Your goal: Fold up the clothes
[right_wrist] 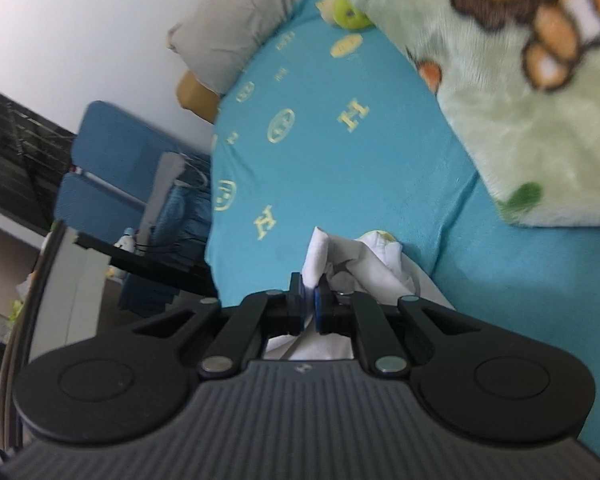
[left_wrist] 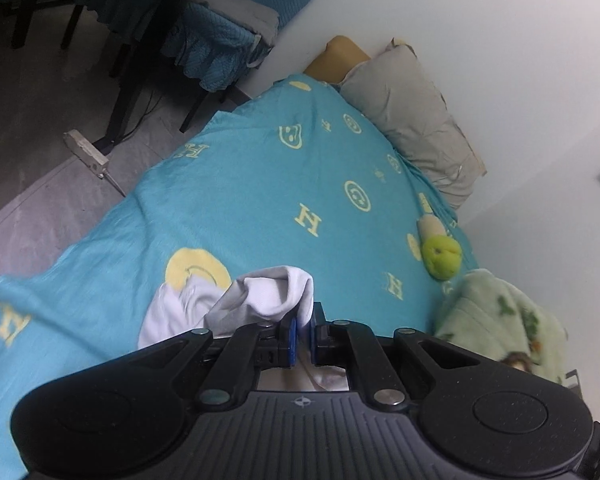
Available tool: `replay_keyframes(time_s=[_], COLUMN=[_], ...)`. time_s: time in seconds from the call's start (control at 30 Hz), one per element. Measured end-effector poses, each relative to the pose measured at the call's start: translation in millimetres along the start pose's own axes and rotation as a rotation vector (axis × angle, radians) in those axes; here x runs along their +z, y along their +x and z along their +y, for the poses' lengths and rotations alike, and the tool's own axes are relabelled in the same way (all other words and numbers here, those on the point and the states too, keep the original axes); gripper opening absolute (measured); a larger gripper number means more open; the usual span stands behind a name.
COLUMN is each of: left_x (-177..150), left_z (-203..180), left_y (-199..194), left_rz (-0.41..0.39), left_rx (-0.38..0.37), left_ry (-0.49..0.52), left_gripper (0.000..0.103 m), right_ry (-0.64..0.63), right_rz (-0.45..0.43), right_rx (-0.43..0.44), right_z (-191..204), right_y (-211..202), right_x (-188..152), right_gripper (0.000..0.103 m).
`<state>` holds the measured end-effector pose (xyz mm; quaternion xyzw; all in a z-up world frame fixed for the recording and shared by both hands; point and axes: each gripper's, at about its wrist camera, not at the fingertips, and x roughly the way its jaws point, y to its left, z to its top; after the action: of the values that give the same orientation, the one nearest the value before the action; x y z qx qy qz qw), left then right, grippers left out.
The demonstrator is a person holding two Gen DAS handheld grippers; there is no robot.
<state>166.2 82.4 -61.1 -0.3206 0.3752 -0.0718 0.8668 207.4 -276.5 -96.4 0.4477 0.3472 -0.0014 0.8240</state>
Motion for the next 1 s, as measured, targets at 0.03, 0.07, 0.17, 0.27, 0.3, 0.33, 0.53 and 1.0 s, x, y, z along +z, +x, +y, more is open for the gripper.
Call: replay_keyframes(time_s=[0.03,0.07,0.17,0.27,0.3,0.33,0.53,1.0], left_x=[1,1,2,3,3,2,-6,-39], left_z=[4,8,13,15,14,14,3,-25], left_y=[8,15,32,44,46,48,47,31], left_rz=[-0.002,-0.004,-0.01,-0.007,-0.004,-0.001,-0.019,-0.064], left_rx=[-0.001,-0.002,0.001,0.008,0.009,0.008,0.03,0.135], left_ry=[0.002,0.008,0.048,0.092,0.102,0.111,0.218,0.52], left_gripper=[0.007,0.007,0.007,0.007,0.007,0.007,0.008,0.08], right_ry=[-0.001,-0.004,-0.018,-0.049,-0.064,-0.071,-0.118,-0.493], right_rz=[0.007,0.014,0.027,0.037,0.041,0.04,0.039,-0.01], right_rx=[-0.002,-0.003,-0.005,-0.015,-0.025,-0.029,-0.038,-0.05], right_z=[-2,-3,-7,-9,-8,-9,-5,31], right_y=[8,16,31,43,46,47,46,22], right_x=[2,3,4,5,4,4,1,-36], right_gripper=[0.008,0.008,0.008,0.01,0.01,0.01,0.014,0.064])
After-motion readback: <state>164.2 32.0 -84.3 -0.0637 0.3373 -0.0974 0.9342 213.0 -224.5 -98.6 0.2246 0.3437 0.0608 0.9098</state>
